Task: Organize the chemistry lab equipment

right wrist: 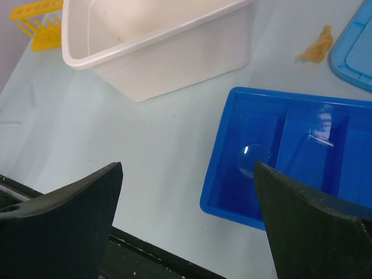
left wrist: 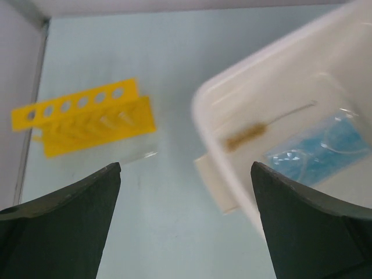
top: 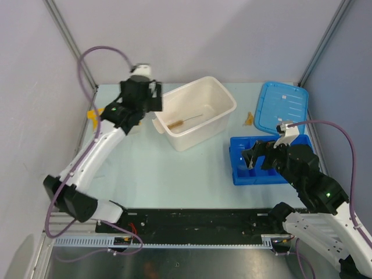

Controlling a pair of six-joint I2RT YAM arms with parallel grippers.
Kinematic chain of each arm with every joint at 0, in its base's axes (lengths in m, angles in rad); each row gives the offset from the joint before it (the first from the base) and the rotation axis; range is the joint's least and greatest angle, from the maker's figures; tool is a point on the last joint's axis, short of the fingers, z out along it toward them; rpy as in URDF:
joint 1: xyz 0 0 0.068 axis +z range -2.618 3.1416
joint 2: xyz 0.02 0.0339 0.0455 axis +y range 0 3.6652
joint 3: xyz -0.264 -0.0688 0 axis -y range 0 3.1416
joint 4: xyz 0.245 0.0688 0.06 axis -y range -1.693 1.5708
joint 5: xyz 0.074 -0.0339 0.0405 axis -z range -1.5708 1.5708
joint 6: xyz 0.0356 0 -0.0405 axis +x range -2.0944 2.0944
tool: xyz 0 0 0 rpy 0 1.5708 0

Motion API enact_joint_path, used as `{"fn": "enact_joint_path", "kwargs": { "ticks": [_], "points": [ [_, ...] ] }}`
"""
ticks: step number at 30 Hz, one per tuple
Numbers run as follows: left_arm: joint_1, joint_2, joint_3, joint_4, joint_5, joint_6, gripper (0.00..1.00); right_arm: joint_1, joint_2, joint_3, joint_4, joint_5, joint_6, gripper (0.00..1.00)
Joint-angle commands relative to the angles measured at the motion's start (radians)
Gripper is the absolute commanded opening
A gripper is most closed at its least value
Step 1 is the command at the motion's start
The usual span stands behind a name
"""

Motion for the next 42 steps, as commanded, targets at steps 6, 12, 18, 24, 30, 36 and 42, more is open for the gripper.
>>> {"fn": "enact_joint_path", "kwargs": {
  "ticks": [6, 12, 18, 24, 30, 36, 42],
  "points": [
    [0.434, -0.198, -0.329, -0.038, 0.090, -0.361, 0.88, 0.004, 0.003, 0.003, 0.001, 0.007, 0.011, 0.99],
    [0.623, -0.237, -0.498, -0.060, 0.088, -0.539, 0.79, 0.003, -0.008, 0.002, 0.001, 0.001, 0.025, 0.99],
    [0.732, -0.261, -0.640, -0.087, 0.043, -0.818, 0.73, 0.004, -0.010, 0.000, -0.003, -0.018, 0.057, 0.99],
    [0.777, -0.213, -0.718, -0.114, -0.019, -1.025, 0.61, 0.005, -0.007, -0.001, -0.005, -0.060, 0.068, 0.99],
    [0.793, -0.165, -0.787, -0.124, -0.013, -1.203, 0.54, 0.006, -0.006, 0.000, -0.011, -0.072, 0.089, 0.99],
    [0.823, -0.156, -0.796, -0.126, -0.080, -1.248, 0.51, 0.007, -0.005, 0.000, -0.005, -0.107, 0.136, 0.99],
    [0.887, -0.146, -0.815, -0.126, -0.072, -1.253, 0.44, 0.010, 0.010, 0.000, 0.010, -0.128, 0.153, 0.99]
  ]
}}
